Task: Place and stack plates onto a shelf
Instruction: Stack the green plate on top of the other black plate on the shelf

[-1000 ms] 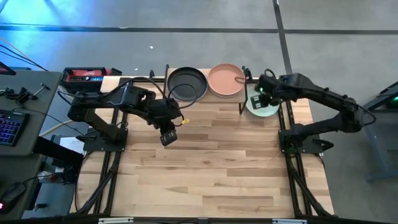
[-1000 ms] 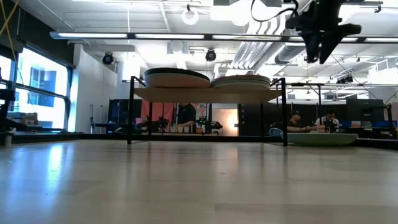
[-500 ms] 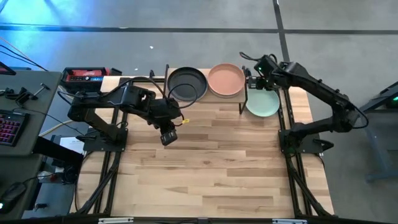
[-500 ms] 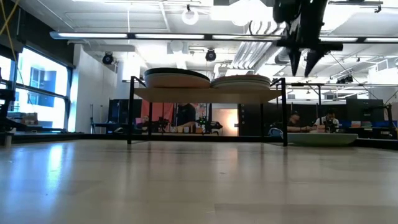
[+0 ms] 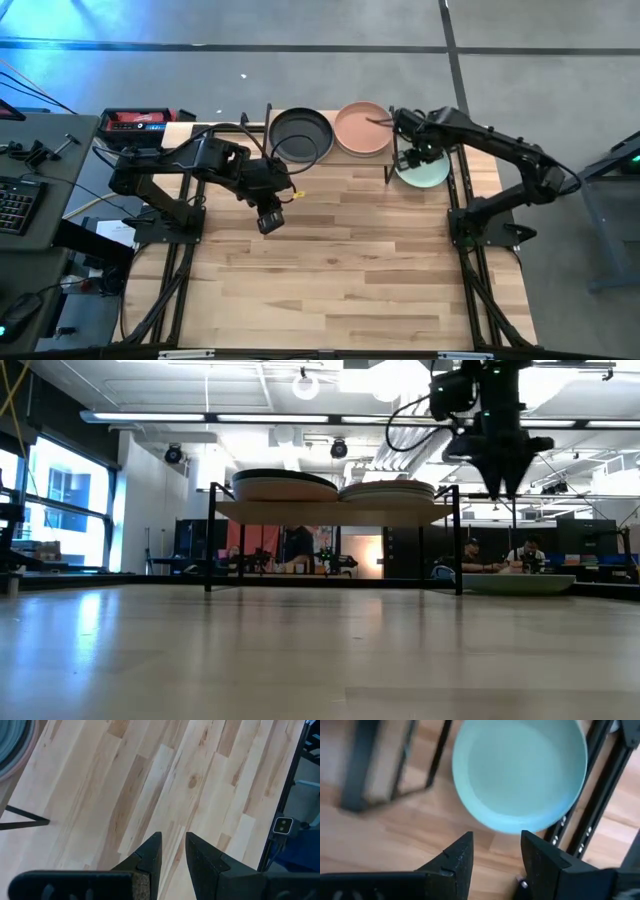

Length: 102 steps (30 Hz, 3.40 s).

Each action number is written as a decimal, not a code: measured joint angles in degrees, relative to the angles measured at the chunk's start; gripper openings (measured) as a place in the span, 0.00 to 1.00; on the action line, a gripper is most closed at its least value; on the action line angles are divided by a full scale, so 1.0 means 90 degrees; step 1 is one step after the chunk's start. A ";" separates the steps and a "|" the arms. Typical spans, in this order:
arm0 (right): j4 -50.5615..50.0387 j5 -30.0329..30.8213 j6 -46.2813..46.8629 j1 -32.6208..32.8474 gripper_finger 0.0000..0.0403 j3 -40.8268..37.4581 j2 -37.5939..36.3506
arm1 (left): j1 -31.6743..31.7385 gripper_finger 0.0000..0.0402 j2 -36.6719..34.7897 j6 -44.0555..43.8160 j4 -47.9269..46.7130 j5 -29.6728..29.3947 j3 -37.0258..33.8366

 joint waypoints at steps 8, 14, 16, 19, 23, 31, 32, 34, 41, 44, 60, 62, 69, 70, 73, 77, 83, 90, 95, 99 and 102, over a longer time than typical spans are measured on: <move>0.0903 -0.0010 -0.0105 0.0610 0.35 -0.1379 -0.0773 | 0.0000 0.19 0.0000 -0.0002 0.0000 0.0001 0.0000; 0.1744 -0.0222 -0.0442 0.0740 0.35 -0.2186 -0.0868 | 0.0000 0.19 0.0000 -0.0003 0.0002 0.0000 0.0000; 0.1989 -0.0422 -0.0624 0.0794 0.35 -0.2363 -0.0868 | 0.0000 0.19 0.0000 -0.0005 0.0002 -0.0007 0.0000; 0.2151 -0.0486 -0.1011 0.0886 0.35 -0.2504 -0.0865 | 0.0000 0.19 0.0000 -0.0079 0.0004 -0.0079 0.0000; 0.2446 -0.0383 -0.1380 0.1012 0.35 -0.2660 -0.0865 | 0.0000 0.19 0.0000 -0.0121 0.0010 -0.0117 0.0000; 0.2693 -0.0094 -0.1908 0.1199 0.35 -0.2813 -0.0525 | 0.0000 0.19 0.0000 -0.0124 0.0019 -0.0146 0.0000; 0.2695 -0.0082 -0.1994 0.1203 0.35 -0.2813 -0.0433 | 0.0000 0.19 0.0000 -0.0124 0.0021 -0.0149 0.0000; 0.2700 -0.0058 -0.2059 0.1204 0.35 -0.2815 -0.0222 | 0.0000 0.19 0.0000 -0.0124 0.0024 -0.0153 0.0000; 0.2772 0.0351 -0.1883 0.1201 0.35 -0.2815 0.0177 | 0.0000 0.19 0.0000 -0.0126 0.0039 -0.0165 0.0000; 0.2778 0.0496 -0.1888 0.1196 0.35 -0.2815 0.0177 | 0.0000 0.19 0.0000 -0.0126 0.0046 -0.0165 0.0000; 0.2146 0.0465 -0.1706 0.1290 0.35 -0.2815 0.0073 | 0.0000 0.19 0.0000 -0.0126 0.0051 -0.0164 0.0000; 0.2034 0.0503 -0.1654 0.1356 0.35 -0.2813 -0.0045 | 0.0000 0.19 0.0000 -0.0126 0.0052 -0.0164 0.0000; 0.1601 0.0801 -0.1859 0.1554 0.35 -0.2813 -0.0299 | 0.0000 0.19 0.0000 -0.0126 0.0056 -0.0185 0.0000; 0.1648 0.0846 -0.1884 0.1600 0.35 -0.2813 -0.0298 | 0.0000 0.19 0.0000 -0.0126 0.0056 -0.0239 0.0000; 0.1835 0.1053 -0.2162 0.1786 0.35 -0.2813 -0.0297 | 0.0000 0.19 0.0000 -0.0126 0.0056 -0.0393 0.0000; 0.1934 0.1117 -0.2430 0.1889 0.35 -0.2813 -0.0297 | 0.0000 0.19 0.0000 -0.0234 0.0056 -0.0412 0.0000; 0.2448 0.1188 -0.2547 0.1893 0.35 -0.2813 -0.0285 | 0.0000 0.19 0.0000 -0.0238 0.0056 -0.0411 0.0000; 0.2580 0.1028 -0.2490 0.1893 0.35 -0.3168 -0.0264 | 0.0000 0.19 0.0000 -0.0240 0.0056 -0.0418 0.0000; 0.2777 0.1322 -0.2318 0.1898 0.35 -0.3284 -0.0251 | 0.0000 0.19 0.0000 -0.0239 0.0056 -0.0422 0.0000; 0.2880 0.1199 -0.2429 0.1796 0.35 -0.3298 -0.0214 | 0.0000 0.19 0.0002 -0.0238 0.0056 -0.0430 0.0000; 0.2978 0.1184 -0.2445 0.1648 0.35 -0.3306 -0.0082 | 0.0000 0.19 0.0002 -0.0240 0.0058 -0.0461 0.0000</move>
